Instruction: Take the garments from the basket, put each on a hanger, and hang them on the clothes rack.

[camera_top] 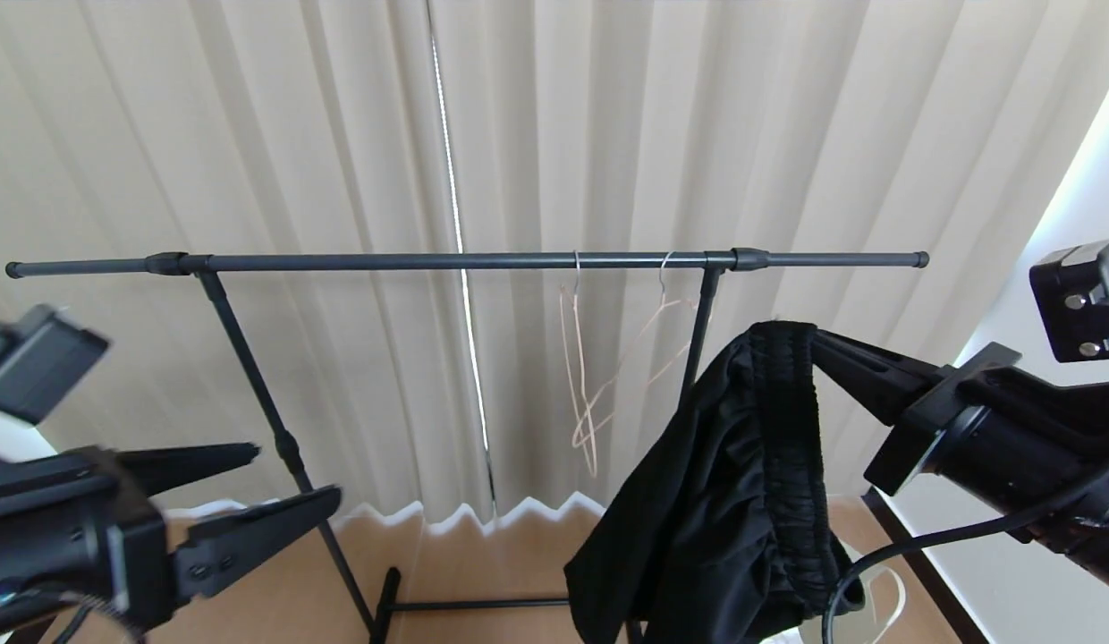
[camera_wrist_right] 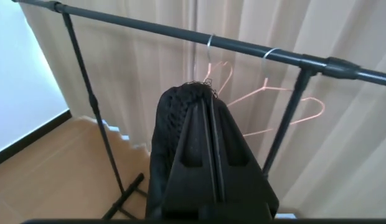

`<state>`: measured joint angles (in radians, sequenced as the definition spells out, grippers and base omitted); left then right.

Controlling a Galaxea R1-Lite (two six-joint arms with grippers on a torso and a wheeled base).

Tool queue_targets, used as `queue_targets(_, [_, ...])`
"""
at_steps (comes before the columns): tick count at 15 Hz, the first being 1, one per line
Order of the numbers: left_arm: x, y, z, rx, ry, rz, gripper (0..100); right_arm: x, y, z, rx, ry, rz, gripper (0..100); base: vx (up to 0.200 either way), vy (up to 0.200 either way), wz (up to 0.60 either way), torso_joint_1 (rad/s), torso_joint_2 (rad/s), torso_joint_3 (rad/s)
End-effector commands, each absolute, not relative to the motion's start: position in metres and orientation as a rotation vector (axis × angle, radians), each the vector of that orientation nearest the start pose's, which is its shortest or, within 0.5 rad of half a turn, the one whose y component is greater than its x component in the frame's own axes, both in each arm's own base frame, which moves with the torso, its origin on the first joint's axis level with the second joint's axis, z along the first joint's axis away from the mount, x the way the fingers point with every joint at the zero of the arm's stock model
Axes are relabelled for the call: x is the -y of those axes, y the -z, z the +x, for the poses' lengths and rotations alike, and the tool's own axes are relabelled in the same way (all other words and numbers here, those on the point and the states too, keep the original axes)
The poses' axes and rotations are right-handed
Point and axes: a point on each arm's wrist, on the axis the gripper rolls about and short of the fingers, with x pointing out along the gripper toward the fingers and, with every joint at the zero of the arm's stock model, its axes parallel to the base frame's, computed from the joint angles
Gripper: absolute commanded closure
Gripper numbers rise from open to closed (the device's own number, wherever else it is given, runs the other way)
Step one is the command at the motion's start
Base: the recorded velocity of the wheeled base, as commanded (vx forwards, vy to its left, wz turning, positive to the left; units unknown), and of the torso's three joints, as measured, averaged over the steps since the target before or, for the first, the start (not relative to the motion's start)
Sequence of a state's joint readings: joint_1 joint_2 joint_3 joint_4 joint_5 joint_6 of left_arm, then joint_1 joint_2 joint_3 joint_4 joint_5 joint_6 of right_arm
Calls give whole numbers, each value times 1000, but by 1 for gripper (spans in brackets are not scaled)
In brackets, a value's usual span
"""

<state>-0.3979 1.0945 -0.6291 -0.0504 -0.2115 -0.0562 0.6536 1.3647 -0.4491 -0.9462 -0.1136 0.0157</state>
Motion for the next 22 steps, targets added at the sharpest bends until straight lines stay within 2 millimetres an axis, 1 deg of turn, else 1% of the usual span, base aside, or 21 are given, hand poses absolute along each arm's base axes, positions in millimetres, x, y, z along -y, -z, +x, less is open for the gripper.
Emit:
queue_targets(1, [131, -197, 187, -539, 689, 19, 0, -140, -197, 173, -14, -563, 32, 100, 0, 0, 0, 0, 0, 0])
queue_targets(3, [154, -184, 192, -555, 717, 46, 0, -158, -200, 182, -10, -521, 36, 100, 0, 0, 0, 0, 0, 0])
queue_targets(5, [176, -172, 199, -555, 711, 29, 0, -176, -193, 190, -34, -435, 20, 100, 0, 0, 0, 0, 0, 0])
queue_targets(6, [184, -167, 203, -542, 684, 24, 0, -182, -193, 192, -27, -397, 23, 100, 0, 0, 0, 0, 0, 0])
queue_targets(7, [192, -161, 208, -526, 672, 25, 0, -186, -193, 195, -14, -354, 31, 100, 0, 0, 0, 0, 0, 0])
queue_targets(9, [206, -155, 210, -516, 699, 26, 0, -194, -191, 203, -2, -261, 37, 100, 0, 0, 0, 0, 0, 0])
queue_targets(10, [220, -146, 210, -527, 726, 27, 0, -199, -189, 210, 1, -198, 41, 100, 0, 0, 0, 0, 0, 0])
queue_targets(12, [241, -136, 215, -531, 743, 16, 0, -204, -188, 216, 20, -145, 56, 100, 0, 0, 0, 0, 0, 0])
queue_targets(14, [266, -125, 229, -520, 712, 16, 0, -208, -190, 221, 46, -102, 80, 100, 0, 0, 0, 0, 0, 0])
queue_targets(16, [286, -122, 235, -506, 674, -22, 0, -208, -191, 221, 52, -102, 86, 100, 0, 0, 0, 0, 0, 0])
queue_targets(17, [286, -122, 235, -506, 674, -22, 0, -208, -191, 221, 52, -102, 86, 100, 0, 0, 0, 0, 0, 0])
queue_targets(18, [298, -128, 234, -491, 690, -59, 0, -208, -191, 221, 52, -102, 86, 100, 0, 0, 0, 0, 0, 0])
queue_targets(19, [306, -133, 230, -477, 718, -68, 0, -208, -191, 221, 53, -102, 87, 100, 0, 0, 0, 0, 0, 0])
queue_targets(22, [315, -134, 230, -461, 733, -77, 0, -208, -195, 221, 62, -101, 95, 100, 0, 0, 0, 0, 0, 0])
